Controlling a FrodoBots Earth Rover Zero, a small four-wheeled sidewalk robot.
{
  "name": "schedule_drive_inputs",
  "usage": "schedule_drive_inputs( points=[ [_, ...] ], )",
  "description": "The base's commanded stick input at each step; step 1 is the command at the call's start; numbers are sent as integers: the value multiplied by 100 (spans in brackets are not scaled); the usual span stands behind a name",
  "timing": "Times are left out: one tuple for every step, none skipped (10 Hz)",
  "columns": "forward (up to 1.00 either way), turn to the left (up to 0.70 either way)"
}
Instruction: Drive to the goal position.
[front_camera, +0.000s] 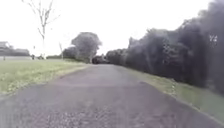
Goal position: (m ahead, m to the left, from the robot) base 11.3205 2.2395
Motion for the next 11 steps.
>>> schedule_drive_inputs(
  points=[
    [70,2],
    [70,3],
    [70,3],
    [70,3],
    [70,3],
    [70,3],
    [70,3],
    [70,3],
    [70,3],
    [70,6],
    [70,18]
  ],
)
